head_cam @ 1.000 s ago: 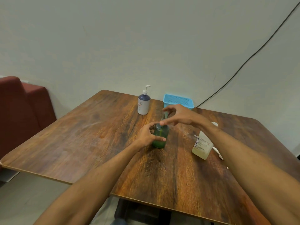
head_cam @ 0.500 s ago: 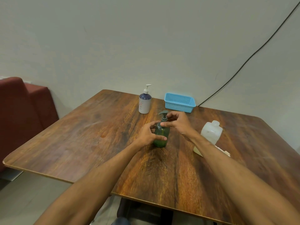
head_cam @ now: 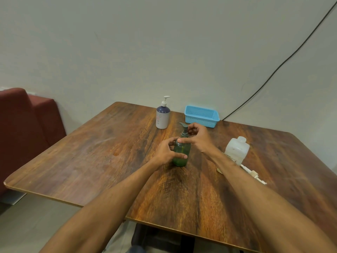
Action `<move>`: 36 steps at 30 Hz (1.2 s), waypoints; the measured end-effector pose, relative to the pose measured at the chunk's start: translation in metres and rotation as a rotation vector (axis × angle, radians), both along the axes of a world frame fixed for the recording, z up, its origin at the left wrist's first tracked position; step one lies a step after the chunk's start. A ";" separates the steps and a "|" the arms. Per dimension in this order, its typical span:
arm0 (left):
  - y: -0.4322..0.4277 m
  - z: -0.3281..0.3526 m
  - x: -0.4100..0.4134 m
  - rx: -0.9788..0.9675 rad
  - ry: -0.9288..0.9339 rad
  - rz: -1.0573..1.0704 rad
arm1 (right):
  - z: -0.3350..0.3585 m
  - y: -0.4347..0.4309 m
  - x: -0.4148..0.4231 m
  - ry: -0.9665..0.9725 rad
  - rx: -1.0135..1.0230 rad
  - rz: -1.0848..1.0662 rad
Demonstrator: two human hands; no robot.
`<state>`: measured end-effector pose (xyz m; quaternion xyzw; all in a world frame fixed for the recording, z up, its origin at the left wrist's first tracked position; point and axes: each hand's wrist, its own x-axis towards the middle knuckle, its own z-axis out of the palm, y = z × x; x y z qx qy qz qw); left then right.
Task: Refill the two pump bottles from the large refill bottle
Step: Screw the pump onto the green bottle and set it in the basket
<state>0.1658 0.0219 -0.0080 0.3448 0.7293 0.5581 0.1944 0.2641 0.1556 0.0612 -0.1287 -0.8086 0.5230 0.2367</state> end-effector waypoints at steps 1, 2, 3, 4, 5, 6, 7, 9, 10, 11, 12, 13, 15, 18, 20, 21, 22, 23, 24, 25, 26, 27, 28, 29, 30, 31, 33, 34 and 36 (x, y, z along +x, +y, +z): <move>0.000 0.000 0.000 -0.005 -0.001 -0.001 | 0.000 0.001 0.002 0.004 -0.011 0.024; 0.000 0.001 0.000 -0.009 -0.002 -0.004 | 0.001 0.004 0.002 0.005 -0.029 0.050; 0.000 0.002 0.001 -0.010 -0.002 -0.005 | 0.001 0.006 0.004 0.005 -0.041 0.073; -0.001 0.002 0.001 -0.011 -0.002 -0.006 | 0.000 0.008 0.004 0.005 -0.047 0.081; 0.000 0.001 0.000 -0.005 0.000 -0.007 | 0.000 0.010 0.004 0.006 -0.042 0.072; -0.001 0.001 0.001 0.004 0.002 -0.008 | -0.002 0.010 0.003 0.011 -0.036 0.047; -0.001 0.001 0.002 0.012 0.001 -0.006 | -0.002 0.009 0.001 0.022 -0.026 0.016; -0.002 0.002 0.003 0.015 0.000 -0.001 | -0.005 0.005 -0.001 0.040 -0.008 -0.027; -0.002 0.002 0.002 0.015 0.001 -0.003 | -0.005 0.004 -0.002 0.046 -0.013 -0.029; -0.002 0.002 0.002 0.014 0.000 -0.007 | -0.006 0.003 -0.001 0.054 -0.020 -0.016; -0.002 0.002 0.002 0.011 -0.005 -0.010 | -0.006 0.004 0.000 0.057 -0.031 0.001; -0.001 0.002 0.002 0.007 -0.011 -0.011 | -0.007 0.006 0.001 0.059 -0.043 0.021; -0.001 0.002 0.001 0.000 -0.019 -0.008 | -0.007 0.009 0.004 0.059 -0.086 0.046; 0.000 0.002 0.001 -0.007 -0.018 -0.011 | -0.009 0.010 0.004 0.029 -0.130 0.049; 0.001 0.002 0.001 -0.010 -0.023 -0.005 | -0.010 0.007 0.002 0.042 -0.127 0.013; 0.001 0.002 0.001 -0.014 -0.023 -0.001 | -0.010 0.005 0.000 0.056 -0.117 -0.007; 0.000 0.002 0.001 -0.015 -0.021 0.001 | -0.012 0.003 -0.002 0.068 -0.107 -0.022; 0.001 0.001 0.001 -0.015 -0.019 0.002 | -0.013 0.001 -0.002 0.076 -0.108 -0.034; 0.001 0.001 0.001 -0.016 -0.017 0.003 | -0.015 0.000 -0.003 0.080 -0.124 -0.039; 0.001 0.001 0.001 -0.016 -0.018 0.004 | -0.017 0.000 -0.002 0.082 -0.148 -0.032; 0.001 0.001 0.000 -0.016 -0.021 0.006 | -0.019 0.001 -0.001 0.078 -0.172 -0.016; 0.001 0.001 0.000 -0.018 -0.022 0.008 | -0.020 0.002 0.001 0.071 -0.198 0.008; 0.000 0.002 0.000 -0.021 -0.022 0.010 | -0.021 0.004 0.002 0.061 -0.232 0.033; 0.000 0.001 0.000 -0.021 -0.022 0.006 | -0.021 0.007 0.004 0.051 -0.270 0.058; 0.001 0.001 0.000 -0.016 -0.021 0.000 | -0.020 0.009 0.005 0.045 -0.304 0.084; 0.000 0.000 0.000 -0.012 -0.024 -0.004 | -0.017 0.009 0.007 0.039 -0.327 0.110; 0.000 -0.001 0.000 -0.012 -0.032 -0.009 | -0.013 0.008 0.006 0.040 -0.340 0.119; -0.001 -0.001 0.000 -0.006 -0.032 -0.015 | -0.013 0.006 0.005 0.050 -0.338 0.095; -0.001 0.000 0.001 0.000 -0.035 -0.018 | -0.014 0.003 0.001 0.081 -0.320 0.018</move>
